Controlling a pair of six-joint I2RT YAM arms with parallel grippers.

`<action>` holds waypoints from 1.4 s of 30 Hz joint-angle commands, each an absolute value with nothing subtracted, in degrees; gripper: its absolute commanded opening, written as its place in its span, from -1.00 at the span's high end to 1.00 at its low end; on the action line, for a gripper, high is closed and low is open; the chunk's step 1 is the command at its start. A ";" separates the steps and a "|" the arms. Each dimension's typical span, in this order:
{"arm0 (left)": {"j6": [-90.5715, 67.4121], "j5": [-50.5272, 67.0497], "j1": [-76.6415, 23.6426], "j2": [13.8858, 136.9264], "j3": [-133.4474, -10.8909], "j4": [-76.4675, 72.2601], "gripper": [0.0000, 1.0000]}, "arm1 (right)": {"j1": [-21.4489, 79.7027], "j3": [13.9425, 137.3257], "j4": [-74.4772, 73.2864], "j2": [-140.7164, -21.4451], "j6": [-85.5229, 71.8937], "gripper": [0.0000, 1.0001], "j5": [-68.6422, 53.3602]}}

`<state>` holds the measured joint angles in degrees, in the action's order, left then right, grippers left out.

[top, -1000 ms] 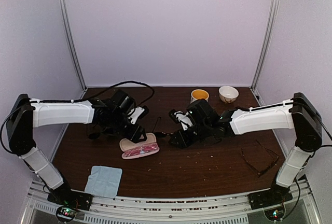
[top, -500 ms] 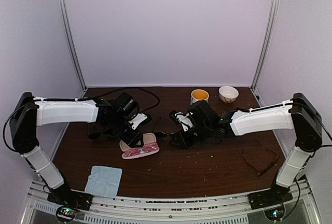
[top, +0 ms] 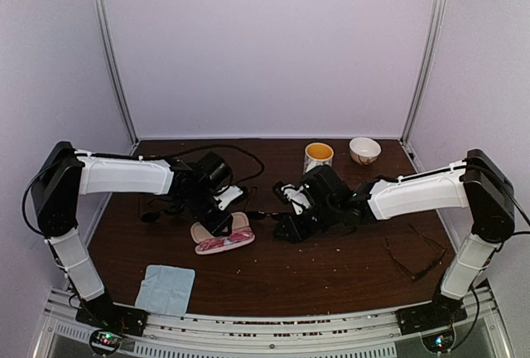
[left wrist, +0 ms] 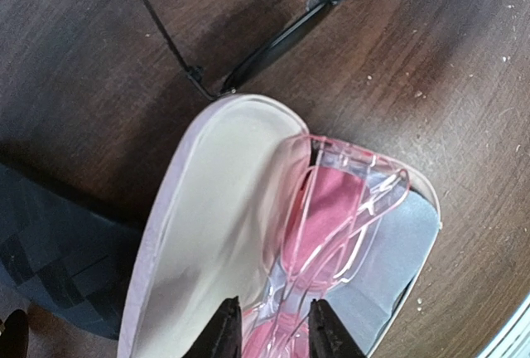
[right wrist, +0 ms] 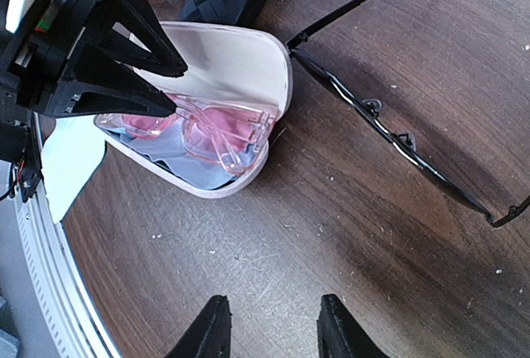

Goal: Organize the sunglasses

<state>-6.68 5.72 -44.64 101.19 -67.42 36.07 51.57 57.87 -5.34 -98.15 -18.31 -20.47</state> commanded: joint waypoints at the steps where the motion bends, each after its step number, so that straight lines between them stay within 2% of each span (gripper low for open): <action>1: -5.36 5.91 -44.98 103.02 -68.45 34.53 0.41 | 51.51 57.33 -4.65 -96.54 -18.08 0.27 -19.09; 4: -5.17 6.15 -45.24 103.59 -68.29 34.24 0.49 | 51.50 57.27 -4.62 -96.59 -18.11 0.27 -19.38; 9: -5.03 5.69 -45.70 103.26 -68.27 33.84 0.77 | 51.51 57.54 -4.94 -96.51 -17.89 0.27 -19.34; 15: -4.29 5.26 -45.84 101.34 -69.52 35.25 0.92 | 51.52 57.56 -5.29 -96.33 -17.84 0.27 -19.34; 42: -0.10 9.12 -45.79 99.06 -78.75 47.61 1.00 | 50.95 56.89 -4.68 -96.11 -17.58 0.28 -19.17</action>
<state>-1.56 7.57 -45.60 100.07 -76.40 45.19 51.35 57.58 -5.37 -97.95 -18.17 -20.47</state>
